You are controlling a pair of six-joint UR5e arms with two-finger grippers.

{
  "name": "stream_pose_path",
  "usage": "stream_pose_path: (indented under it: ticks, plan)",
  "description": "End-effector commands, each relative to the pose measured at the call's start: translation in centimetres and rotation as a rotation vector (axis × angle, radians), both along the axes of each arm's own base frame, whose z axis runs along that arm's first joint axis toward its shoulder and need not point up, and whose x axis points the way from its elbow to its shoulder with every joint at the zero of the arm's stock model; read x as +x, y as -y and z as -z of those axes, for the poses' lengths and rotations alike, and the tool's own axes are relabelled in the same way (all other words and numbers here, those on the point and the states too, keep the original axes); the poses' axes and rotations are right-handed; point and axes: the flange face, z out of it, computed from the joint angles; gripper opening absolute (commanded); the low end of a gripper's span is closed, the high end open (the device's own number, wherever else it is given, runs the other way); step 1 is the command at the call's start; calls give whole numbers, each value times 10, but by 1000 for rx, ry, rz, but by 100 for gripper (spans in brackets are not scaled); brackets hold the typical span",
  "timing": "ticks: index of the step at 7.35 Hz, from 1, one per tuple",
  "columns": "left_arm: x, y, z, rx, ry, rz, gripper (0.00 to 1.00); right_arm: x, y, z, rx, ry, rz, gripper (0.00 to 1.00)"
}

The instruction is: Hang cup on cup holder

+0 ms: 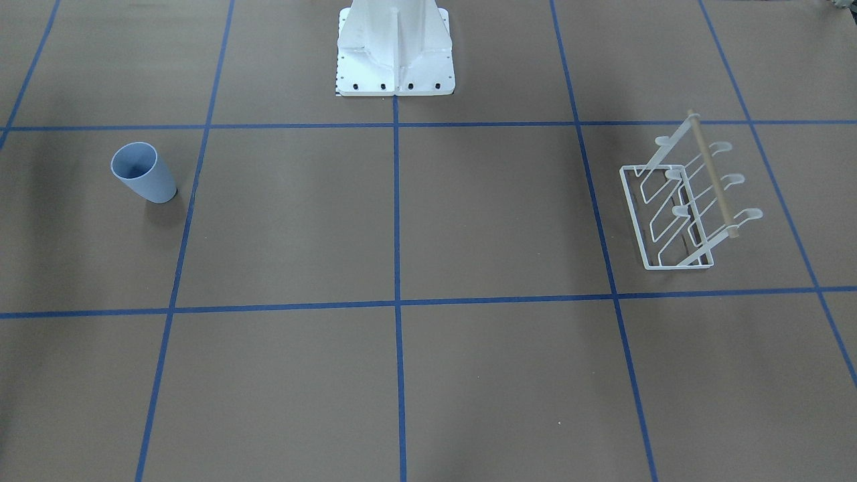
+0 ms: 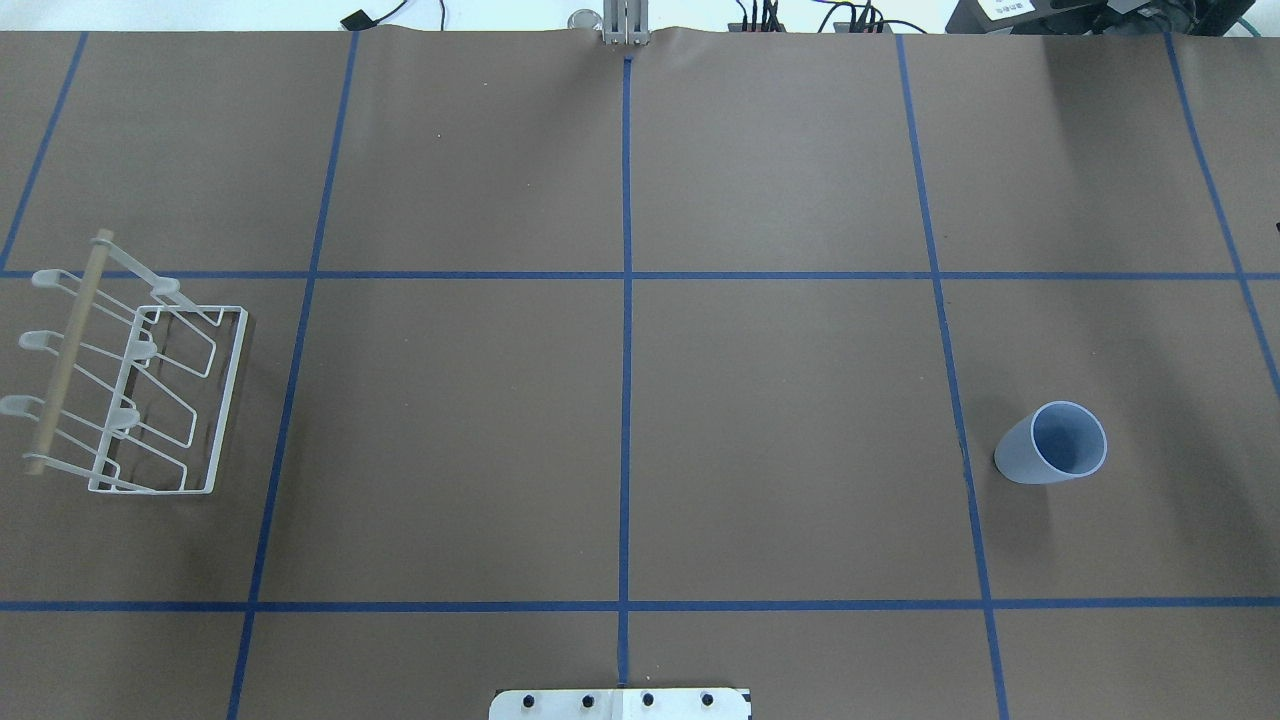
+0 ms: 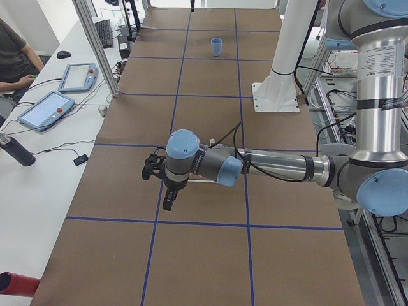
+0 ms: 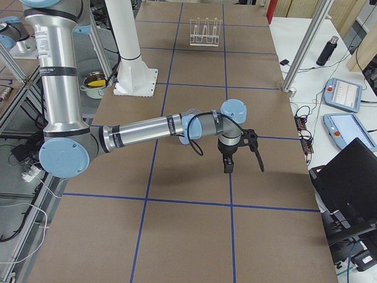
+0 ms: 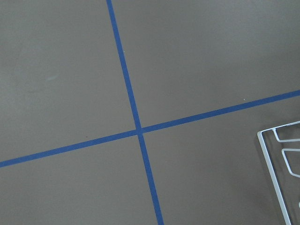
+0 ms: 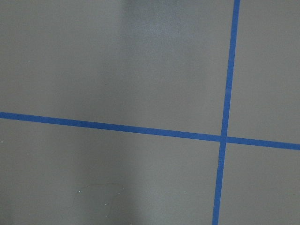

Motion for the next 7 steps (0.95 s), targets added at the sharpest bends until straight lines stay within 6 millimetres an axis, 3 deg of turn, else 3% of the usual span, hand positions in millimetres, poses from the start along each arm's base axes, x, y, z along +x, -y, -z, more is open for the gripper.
stream_pose_path:
  ticks: [1, 4, 7]
  plan:
    - [1, 1, 7, -6, -14, 29, 98, -3, 0, 1, -1, 0, 5, 100]
    - [21, 5, 2, -14, -7, -9, 98, -8, -1, 1, 3, 3, 18, 100]
    - [26, 4, 2, -15, -4, -18, 98, -50, -11, 19, 34, 15, 97, 100]
